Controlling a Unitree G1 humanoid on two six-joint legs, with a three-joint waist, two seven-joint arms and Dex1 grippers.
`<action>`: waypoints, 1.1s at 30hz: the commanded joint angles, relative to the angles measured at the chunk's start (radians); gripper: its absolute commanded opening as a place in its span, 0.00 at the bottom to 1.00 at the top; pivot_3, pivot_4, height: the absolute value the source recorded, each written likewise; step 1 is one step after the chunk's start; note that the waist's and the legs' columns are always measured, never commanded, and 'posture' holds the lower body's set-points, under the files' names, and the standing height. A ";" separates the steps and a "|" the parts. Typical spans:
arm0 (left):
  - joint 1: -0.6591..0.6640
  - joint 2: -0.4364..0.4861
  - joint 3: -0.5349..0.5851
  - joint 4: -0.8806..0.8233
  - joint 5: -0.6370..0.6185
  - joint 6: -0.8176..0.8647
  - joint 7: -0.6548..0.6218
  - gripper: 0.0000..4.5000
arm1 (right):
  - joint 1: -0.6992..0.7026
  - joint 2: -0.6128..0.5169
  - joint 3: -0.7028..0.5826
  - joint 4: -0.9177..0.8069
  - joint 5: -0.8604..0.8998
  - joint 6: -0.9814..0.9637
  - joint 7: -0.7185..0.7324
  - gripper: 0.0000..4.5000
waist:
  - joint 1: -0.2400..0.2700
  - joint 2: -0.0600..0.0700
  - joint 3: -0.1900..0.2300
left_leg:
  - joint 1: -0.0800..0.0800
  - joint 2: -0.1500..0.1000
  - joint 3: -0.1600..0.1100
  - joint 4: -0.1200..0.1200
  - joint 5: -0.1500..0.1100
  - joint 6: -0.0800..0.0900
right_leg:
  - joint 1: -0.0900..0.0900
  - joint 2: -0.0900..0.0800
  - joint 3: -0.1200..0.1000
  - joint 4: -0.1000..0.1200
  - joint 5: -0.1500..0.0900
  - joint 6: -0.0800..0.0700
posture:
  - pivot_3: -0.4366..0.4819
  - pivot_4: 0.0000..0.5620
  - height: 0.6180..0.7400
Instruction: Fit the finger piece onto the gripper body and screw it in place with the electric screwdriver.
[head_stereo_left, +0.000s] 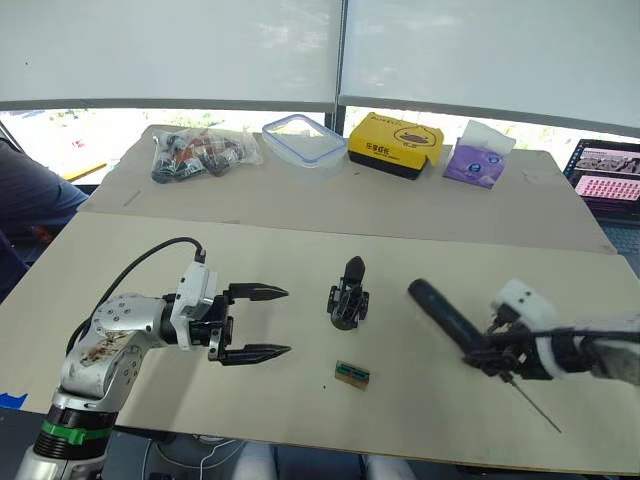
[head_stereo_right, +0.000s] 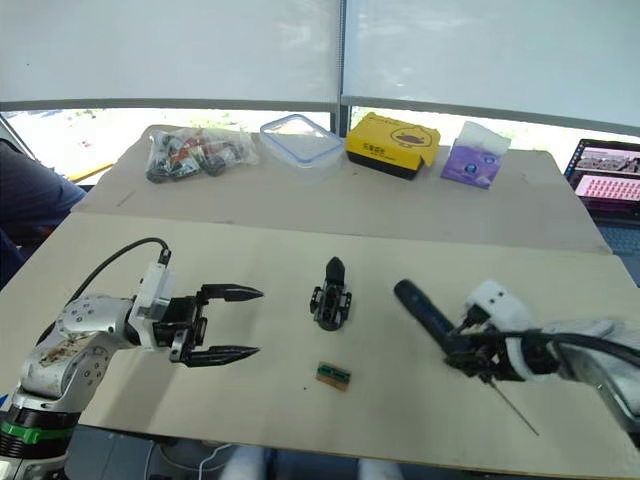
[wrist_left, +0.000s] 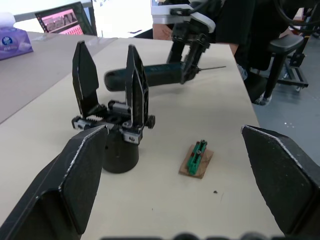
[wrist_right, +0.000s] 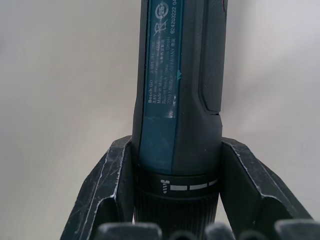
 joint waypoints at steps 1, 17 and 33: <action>0.006 0.011 0.025 -0.015 0.000 -0.024 0.007 1.00 | 0.007 -0.018 -0.002 -0.018 -0.044 -0.087 0.020 0.43 | -0.002 0.000 0.000 | 0.000 0.000 0.000 0.000 0.000 0.000 | 0.000 0.000 0.000 0.000 0.000 0.000 | 0.48 0.27 1.00; 0.035 0.017 0.026 -0.037 -0.005 -0.020 0.023 1.00 | -0.150 -0.166 0.140 0.015 -0.097 -0.035 0.181 0.99 | -0.013 -0.001 0.000 | 0.001 0.000 0.000 0.000 0.000 0.000 | 0.000 0.000 0.000 0.001 0.001 0.000 | 0.48 0.27 1.00; 0.071 0.009 0.002 -0.067 0.003 -0.034 0.013 1.00 | -0.657 -0.103 0.673 0.076 -0.253 0.316 0.186 0.99 | -0.008 -0.001 0.000 | 0.001 0.000 0.001 0.000 0.000 0.000 | -0.002 0.000 0.000 0.001 0.001 -0.001 | 0.48 0.27 1.00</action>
